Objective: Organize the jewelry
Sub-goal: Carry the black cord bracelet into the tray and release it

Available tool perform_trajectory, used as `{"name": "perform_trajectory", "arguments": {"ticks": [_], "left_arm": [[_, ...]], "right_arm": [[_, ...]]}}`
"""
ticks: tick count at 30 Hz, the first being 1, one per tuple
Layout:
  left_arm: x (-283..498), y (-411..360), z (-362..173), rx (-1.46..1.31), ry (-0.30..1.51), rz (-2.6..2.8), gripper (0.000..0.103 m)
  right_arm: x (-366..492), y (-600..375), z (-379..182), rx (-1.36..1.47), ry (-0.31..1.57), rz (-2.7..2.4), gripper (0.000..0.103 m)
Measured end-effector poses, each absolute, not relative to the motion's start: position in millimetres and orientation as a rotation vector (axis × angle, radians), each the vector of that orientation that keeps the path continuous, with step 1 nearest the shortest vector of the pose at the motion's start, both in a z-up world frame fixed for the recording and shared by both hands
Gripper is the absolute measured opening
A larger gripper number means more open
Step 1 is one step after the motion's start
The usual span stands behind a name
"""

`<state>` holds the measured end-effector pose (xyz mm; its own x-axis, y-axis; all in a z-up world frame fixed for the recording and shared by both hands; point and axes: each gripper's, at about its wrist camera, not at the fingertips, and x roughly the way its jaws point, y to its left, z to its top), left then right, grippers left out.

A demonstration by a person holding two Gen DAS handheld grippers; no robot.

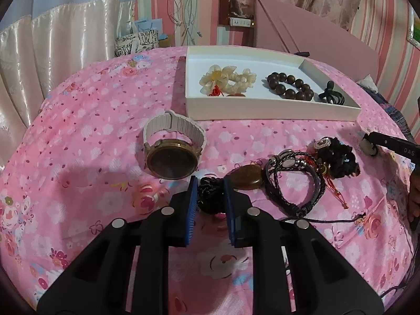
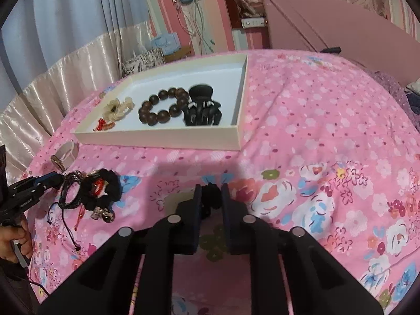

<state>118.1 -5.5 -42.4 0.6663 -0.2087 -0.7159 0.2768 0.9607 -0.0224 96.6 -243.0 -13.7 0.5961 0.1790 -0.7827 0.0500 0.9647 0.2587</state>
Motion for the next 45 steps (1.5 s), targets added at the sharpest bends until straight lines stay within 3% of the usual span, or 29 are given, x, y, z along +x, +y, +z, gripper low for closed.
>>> {"name": "perform_trajectory", "arguments": {"ticks": [20,45], "left_arm": [[104.2,-12.6,26.6,0.079,0.628,-0.284,0.018],[211.2,-46.4,76.7,0.081,0.609,-0.292,0.018]], "right_arm": [[90.0,-238.4,53.3,0.248,0.75,0.123,0.013],[179.8,-249.7,77.2,0.249,0.73,0.102,0.013]]}}
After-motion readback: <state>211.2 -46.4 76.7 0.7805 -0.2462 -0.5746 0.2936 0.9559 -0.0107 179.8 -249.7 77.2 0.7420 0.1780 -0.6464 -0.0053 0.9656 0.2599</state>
